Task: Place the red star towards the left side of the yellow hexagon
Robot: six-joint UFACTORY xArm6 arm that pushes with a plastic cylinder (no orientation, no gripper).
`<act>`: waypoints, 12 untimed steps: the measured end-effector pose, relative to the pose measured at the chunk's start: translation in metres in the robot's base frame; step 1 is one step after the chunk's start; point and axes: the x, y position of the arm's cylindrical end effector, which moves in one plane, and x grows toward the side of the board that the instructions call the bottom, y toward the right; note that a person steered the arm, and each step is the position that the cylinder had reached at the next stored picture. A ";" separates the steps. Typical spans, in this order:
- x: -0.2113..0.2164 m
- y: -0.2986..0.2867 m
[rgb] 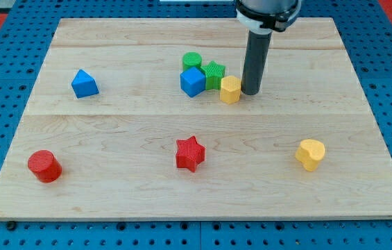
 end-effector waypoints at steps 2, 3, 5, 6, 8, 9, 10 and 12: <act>0.008 -0.023; 0.072 0.026; 0.144 -0.063; 0.139 -0.111; 0.098 -0.172; 0.113 -0.174; 0.126 -0.208; 0.085 -0.236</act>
